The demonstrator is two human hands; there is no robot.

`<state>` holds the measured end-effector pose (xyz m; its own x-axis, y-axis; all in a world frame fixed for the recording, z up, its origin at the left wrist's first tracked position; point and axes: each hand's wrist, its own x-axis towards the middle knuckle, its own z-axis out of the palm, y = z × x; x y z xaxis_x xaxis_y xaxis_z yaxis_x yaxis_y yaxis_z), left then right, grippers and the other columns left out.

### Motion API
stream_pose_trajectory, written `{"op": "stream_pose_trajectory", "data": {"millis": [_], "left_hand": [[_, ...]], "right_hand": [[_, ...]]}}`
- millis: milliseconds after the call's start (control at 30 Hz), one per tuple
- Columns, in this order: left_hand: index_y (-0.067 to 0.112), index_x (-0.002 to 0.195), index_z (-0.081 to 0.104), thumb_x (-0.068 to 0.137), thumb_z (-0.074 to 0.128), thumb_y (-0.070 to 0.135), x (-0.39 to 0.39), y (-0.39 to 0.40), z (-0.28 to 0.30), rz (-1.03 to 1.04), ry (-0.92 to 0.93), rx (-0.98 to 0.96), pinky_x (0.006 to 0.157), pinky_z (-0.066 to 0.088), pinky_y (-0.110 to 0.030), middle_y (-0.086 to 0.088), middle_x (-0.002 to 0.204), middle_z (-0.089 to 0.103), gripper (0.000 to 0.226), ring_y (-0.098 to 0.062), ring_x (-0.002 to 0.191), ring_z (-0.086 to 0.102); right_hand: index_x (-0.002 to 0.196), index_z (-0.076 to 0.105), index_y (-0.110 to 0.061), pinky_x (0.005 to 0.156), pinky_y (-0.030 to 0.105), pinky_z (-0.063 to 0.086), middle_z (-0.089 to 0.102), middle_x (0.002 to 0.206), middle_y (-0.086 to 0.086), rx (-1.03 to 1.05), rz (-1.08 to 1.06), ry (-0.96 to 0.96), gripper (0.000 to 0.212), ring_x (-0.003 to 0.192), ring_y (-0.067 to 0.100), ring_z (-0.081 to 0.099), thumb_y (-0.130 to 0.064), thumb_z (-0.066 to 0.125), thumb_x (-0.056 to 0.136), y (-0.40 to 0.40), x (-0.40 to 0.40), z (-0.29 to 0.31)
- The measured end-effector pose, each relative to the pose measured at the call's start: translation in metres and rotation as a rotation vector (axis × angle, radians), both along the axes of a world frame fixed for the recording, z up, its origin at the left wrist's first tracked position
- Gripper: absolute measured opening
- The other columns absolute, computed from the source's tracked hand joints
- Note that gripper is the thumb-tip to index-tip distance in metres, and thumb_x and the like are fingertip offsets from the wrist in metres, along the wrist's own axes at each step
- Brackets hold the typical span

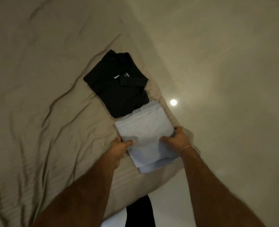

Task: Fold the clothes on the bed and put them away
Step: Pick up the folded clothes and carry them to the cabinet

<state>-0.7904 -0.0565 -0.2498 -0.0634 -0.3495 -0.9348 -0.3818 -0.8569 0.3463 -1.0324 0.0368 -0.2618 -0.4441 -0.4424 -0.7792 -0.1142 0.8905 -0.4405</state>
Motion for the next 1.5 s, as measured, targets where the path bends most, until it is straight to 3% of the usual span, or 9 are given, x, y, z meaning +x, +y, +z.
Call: {"op": "stream_pose_trajectory", "data": {"millis": [133,433,633,800,933,1000,1100,1200,1500], "left_hand": [[0.023,0.128,0.064,0.094,0.077,0.025,0.008,0.002,0.008,0.099,0.073,0.022,0.107,0.05,-0.048,0.001,0.127,0.073,0.037,-0.024,0.117,0.066],[0.016,0.137,0.062,0.091,0.079,0.017,0.056,-0.003,0.046,-0.075,0.228,-0.048,0.107,0.052,-0.045,-0.004,0.128,0.074,0.05,-0.027,0.121,0.068],[0.013,0.135,0.064,0.065,0.091,0.03,0.1,0.009,0.064,-0.319,0.318,-0.088,0.107,0.052,-0.053,-0.011,0.127,0.073,0.077,-0.034,0.119,0.069],[0.011,0.131,0.066,0.067,0.083,0.022,0.15,0.048,0.096,-0.457,0.405,-0.141,0.104,0.055,-0.046,-0.008,0.121,0.076,0.066,-0.033,0.115,0.07],[0.012,0.128,0.068,0.066,0.079,0.024,0.193,0.101,0.135,-0.605,0.46,-0.163,0.103,0.055,-0.046,-0.007,0.119,0.076,0.064,-0.031,0.112,0.071],[0.013,0.126,0.067,0.066,0.079,0.028,0.203,0.129,0.15,-0.687,0.464,-0.159,0.105,0.054,-0.051,-0.01,0.119,0.076,0.063,-0.034,0.113,0.07],[0.018,0.124,0.061,0.082,0.071,0.036,0.202,0.186,0.173,-0.852,0.411,-0.18,0.101,0.054,-0.055,-0.012,0.119,0.07,0.047,-0.037,0.11,0.067],[0.018,0.129,0.053,0.103,0.055,0.025,0.188,0.27,0.197,-1.123,0.4,-0.204,0.084,0.051,-0.039,-0.01,0.119,0.063,0.027,-0.03,0.104,0.061],[0.024,0.129,0.058,0.099,0.055,0.018,0.199,0.535,0.203,-1.911,0.525,-0.22,0.093,0.055,-0.048,0.0,0.12,0.064,0.031,-0.025,0.108,0.062]], "right_hand": [[0.109,0.071,-0.022,0.095,0.039,0.054,0.075,0.108,-0.004,-0.024,-0.08,-0.35,0.05,0.102,0.019,0.069,-0.037,0.096,0.068,0.008,-0.011,0.03],[0.133,0.064,-0.012,0.106,0.053,0.052,0.074,0.125,0.009,-0.251,-0.536,-0.668,0.068,0.117,0.03,0.07,-0.017,0.093,0.072,0.084,0.08,0.052],[0.135,0.062,-0.008,0.1,0.049,0.056,0.072,0.127,0.012,-0.395,-0.719,-0.581,0.061,0.118,0.033,0.069,-0.005,0.081,0.077,0.138,0.169,0.072],[0.134,0.061,-0.01,0.095,0.05,0.059,0.073,0.125,0.012,-0.495,-0.82,-0.461,0.063,0.114,0.034,0.07,-0.009,0.083,0.075,0.194,0.253,0.107],[0.136,0.06,-0.012,0.095,0.053,0.058,0.072,0.127,0.012,-0.55,-1.01,-0.367,0.093,0.115,0.036,0.07,-0.03,0.101,0.054,0.261,0.34,0.149],[0.139,0.058,-0.013,0.097,0.053,0.057,0.071,0.129,0.012,-0.584,-1.097,-0.311,0.085,0.116,0.036,0.069,-0.026,0.095,0.063,0.298,0.377,0.168],[0.139,0.059,-0.015,0.098,0.054,0.057,0.072,0.128,0.01,-0.621,-1.222,-0.239,0.087,0.115,0.034,0.07,-0.032,0.095,0.062,0.359,0.423,0.19],[0.139,0.058,-0.019,0.097,0.052,0.058,0.073,0.128,0.005,-0.634,-1.384,-0.132,0.092,0.115,0.03,0.07,-0.043,0.095,0.058,0.431,0.467,0.209],[0.141,0.052,-0.029,0.1,0.051,0.057,0.066,0.135,0.0,-0.621,-1.979,0.119,0.088,0.12,0.025,0.066,-0.042,0.092,0.064,0.624,0.642,0.186]]}}
